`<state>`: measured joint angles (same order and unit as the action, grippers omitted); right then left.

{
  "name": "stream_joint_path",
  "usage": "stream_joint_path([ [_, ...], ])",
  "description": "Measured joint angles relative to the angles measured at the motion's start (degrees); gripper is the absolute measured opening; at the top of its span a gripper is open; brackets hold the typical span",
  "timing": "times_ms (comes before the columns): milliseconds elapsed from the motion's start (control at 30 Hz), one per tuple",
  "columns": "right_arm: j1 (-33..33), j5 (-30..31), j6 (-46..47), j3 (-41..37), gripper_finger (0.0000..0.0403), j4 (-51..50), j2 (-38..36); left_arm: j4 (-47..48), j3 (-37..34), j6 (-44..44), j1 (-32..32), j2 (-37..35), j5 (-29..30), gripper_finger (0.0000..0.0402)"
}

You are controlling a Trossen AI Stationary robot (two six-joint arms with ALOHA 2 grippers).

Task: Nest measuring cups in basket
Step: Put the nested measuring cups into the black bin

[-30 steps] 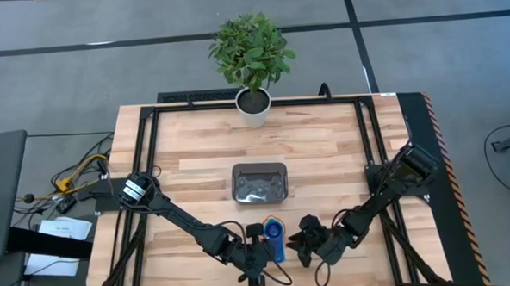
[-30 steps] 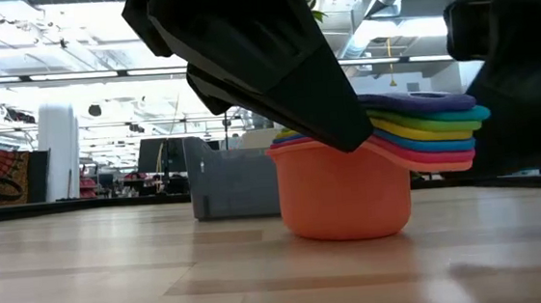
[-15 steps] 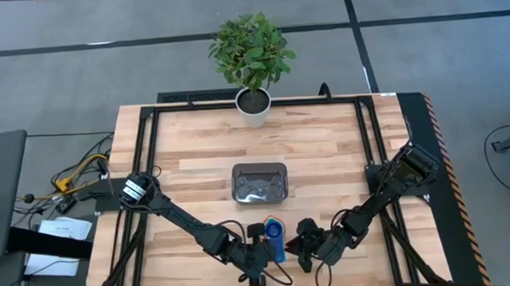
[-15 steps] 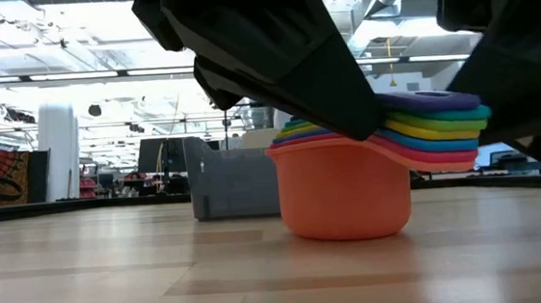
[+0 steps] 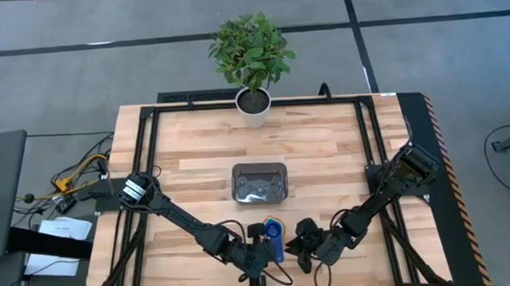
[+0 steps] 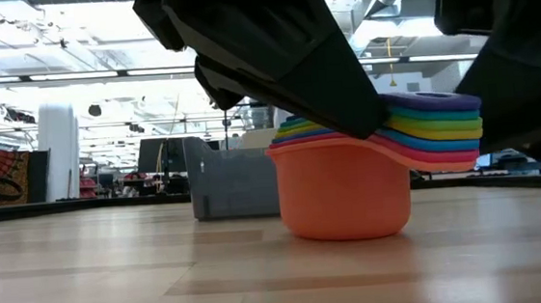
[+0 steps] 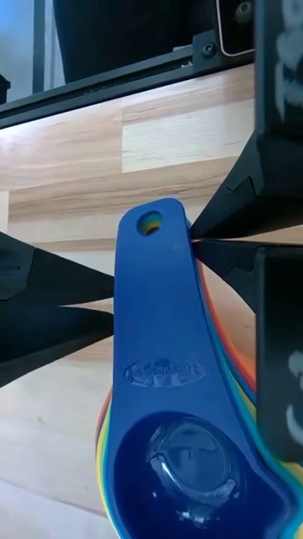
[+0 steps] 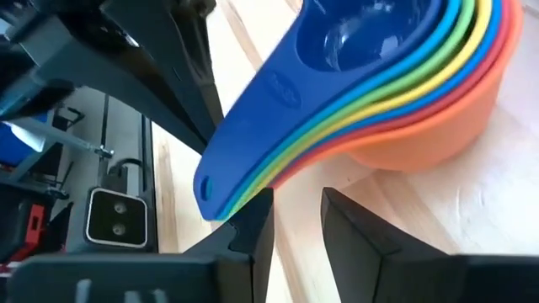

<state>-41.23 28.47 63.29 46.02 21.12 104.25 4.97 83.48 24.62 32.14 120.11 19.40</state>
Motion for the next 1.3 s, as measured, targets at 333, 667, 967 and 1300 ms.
stream_joint_path([
  [333,-1.6,-1.4,0.9,-2.3,0.0183,-1.8,-5.8,1.5,0.0,0.0,0.4,-0.3,-1.2,0.0],
  [667,-1.9,0.1,2.7,-8.3,0.0333,9.7,-6.4,9.0,0.0,-0.5,1.4,-3.2,4.4,0.0],
  [967,-1.6,0.5,7.7,-8.5,0.0356,28.8,4.9,11.9,0.0,0.8,1.4,-3.3,5.9,0.0],
  [1300,1.0,-1.0,8.5,-7.2,0.0323,36.0,9.3,13.0,0.0,0.5,1.5,-3.3,6.0,0.0],
])
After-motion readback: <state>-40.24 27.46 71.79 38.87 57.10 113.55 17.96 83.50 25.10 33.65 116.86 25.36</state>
